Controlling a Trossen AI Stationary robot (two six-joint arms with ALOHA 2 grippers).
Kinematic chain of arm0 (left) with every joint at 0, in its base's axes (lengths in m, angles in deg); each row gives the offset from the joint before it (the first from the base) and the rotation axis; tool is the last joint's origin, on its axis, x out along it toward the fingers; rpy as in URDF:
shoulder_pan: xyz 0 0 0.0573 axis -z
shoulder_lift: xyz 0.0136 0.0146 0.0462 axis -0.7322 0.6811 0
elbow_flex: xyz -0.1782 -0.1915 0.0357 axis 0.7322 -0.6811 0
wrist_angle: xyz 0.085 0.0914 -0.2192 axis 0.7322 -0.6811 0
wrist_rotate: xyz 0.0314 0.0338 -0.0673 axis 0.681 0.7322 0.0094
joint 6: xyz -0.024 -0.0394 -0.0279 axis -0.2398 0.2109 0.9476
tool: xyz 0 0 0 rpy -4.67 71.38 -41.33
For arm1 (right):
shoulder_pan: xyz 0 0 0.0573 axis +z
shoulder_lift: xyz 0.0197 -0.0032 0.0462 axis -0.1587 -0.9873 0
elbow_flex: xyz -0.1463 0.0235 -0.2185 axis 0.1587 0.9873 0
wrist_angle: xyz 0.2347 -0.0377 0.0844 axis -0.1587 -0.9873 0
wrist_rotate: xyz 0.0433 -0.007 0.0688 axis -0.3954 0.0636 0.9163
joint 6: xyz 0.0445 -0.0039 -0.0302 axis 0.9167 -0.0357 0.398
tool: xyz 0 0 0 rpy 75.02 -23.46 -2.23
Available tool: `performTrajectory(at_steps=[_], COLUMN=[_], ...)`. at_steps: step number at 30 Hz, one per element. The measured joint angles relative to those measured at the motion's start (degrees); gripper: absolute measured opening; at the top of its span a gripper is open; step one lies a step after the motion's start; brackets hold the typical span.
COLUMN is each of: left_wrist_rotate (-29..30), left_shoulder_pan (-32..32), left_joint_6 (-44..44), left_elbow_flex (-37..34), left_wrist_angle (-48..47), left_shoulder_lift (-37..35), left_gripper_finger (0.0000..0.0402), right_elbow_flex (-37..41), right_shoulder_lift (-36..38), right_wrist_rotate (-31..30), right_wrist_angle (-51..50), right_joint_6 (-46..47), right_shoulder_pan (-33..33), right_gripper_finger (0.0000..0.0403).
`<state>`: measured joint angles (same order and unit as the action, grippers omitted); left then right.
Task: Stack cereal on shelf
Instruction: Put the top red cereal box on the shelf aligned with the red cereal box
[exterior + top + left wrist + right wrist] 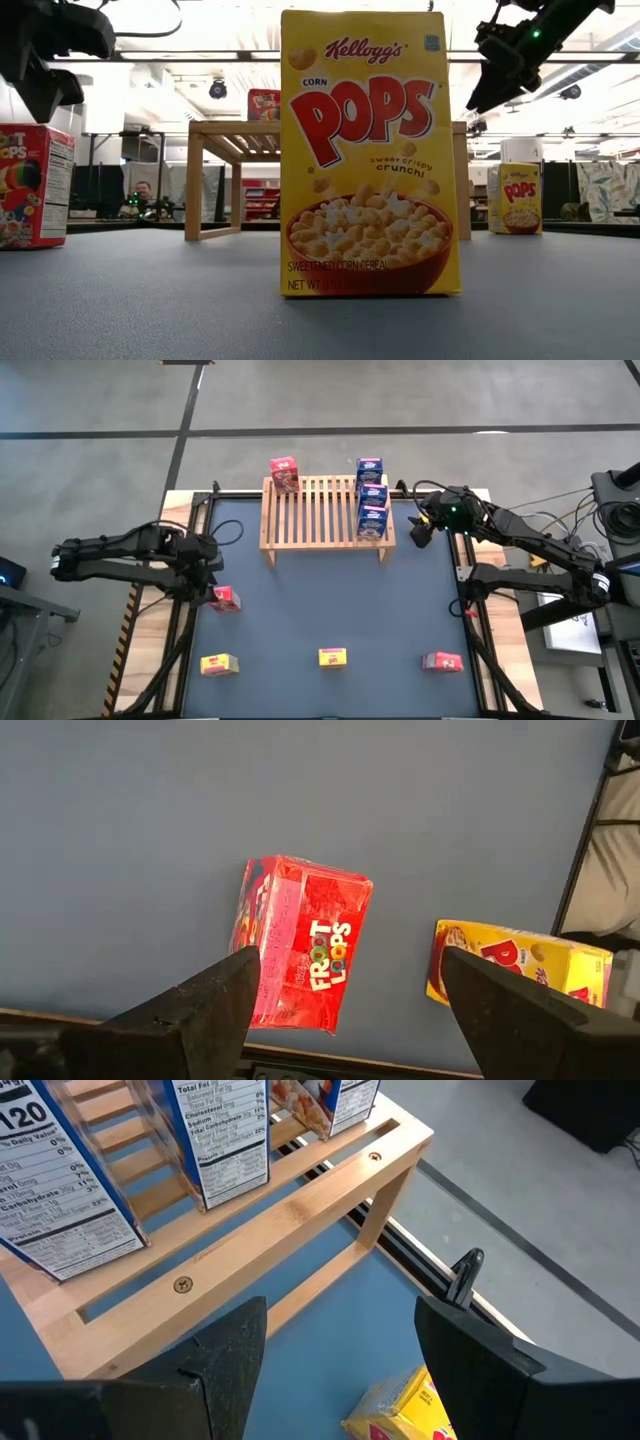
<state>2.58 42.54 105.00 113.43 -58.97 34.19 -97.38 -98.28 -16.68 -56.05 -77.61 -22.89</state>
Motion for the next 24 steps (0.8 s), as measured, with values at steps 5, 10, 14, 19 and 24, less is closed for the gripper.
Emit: performTrajectory(at_steps=[5, 10, 14, 19, 24], left_wrist_rotate=[0.0, 0.0, 0.0, 0.02, 0.02], left_shoulder_pan=[0.0, 0.0, 0.0, 0.0, 0.0], left_joint_6=[0.21, 0.22, 0.87, 1.86, 2.15], left_elbow_flex=[-0.01, -0.02, -0.02, -0.02, -0.02], left_wrist_angle=[0.0, 0.0, 0.0, -0.02, -0.02], left_shoulder_lift=[-0.07, -0.04, -0.04, -0.04, -0.04], left_gripper_finger=[0.0301, 0.0302, 0.0307, 0.0332, 0.0365], right_elbow_flex=[0.12, 0.15, 0.15, 0.15, 0.15], right_shoulder_lift=[0.0, 0.0, 0.01, 0.0, 0.0], right_wrist_rotate=[0.0, 0.0, 0.0, 0.0, 0.0], right_wrist_angle=[-0.01, -0.01, 0.39, 0.65, 0.82], right_joint_6=[-0.11, -0.17, -0.2, -0.2, -0.21], right_shoulder_pan=[-0.01, 0.01, 0.01, 0.01, 0.01], right_gripper_finger=[0.0244, 0.0244, 0.0244, 0.0244, 0.0244])
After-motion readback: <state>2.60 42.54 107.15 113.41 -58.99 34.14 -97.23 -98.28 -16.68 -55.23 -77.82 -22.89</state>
